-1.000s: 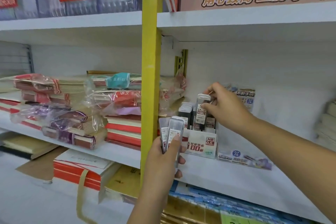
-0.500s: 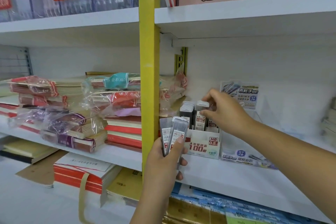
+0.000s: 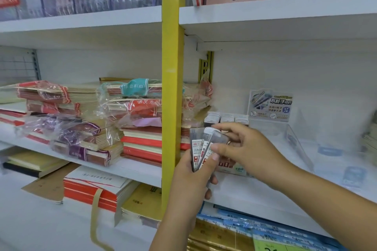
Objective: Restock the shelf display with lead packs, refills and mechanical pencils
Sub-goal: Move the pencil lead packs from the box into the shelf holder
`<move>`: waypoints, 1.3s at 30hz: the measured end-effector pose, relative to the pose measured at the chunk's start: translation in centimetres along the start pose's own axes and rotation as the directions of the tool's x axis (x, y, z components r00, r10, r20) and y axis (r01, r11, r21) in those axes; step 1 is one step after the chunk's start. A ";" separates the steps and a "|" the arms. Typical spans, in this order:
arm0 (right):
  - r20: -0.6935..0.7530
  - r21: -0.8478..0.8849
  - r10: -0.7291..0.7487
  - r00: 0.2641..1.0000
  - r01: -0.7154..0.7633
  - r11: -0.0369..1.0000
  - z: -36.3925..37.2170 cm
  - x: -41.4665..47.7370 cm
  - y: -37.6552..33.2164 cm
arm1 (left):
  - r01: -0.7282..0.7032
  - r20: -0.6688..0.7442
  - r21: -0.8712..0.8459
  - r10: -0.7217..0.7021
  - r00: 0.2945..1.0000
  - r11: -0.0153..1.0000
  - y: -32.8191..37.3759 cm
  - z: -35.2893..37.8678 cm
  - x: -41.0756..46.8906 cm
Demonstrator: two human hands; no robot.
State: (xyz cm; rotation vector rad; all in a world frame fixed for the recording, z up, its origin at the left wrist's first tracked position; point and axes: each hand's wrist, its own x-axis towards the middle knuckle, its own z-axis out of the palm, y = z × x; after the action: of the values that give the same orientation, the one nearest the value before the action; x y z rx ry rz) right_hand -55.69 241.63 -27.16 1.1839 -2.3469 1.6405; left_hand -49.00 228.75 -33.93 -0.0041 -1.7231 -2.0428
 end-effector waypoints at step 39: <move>-0.220 -0.583 -0.228 0.948 0.060 0.810 -2.9 5.0 2.4 | -0.018 -0.053 0.000 0.018 0.998 1.000 -0.4 -1.0 0.2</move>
State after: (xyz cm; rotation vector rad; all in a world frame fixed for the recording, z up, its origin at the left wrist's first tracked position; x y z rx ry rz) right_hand -61.72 241.55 -25.59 0.9009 -2.2455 0.8691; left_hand -48.98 227.76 -34.45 0.0348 -1.6846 -2.0125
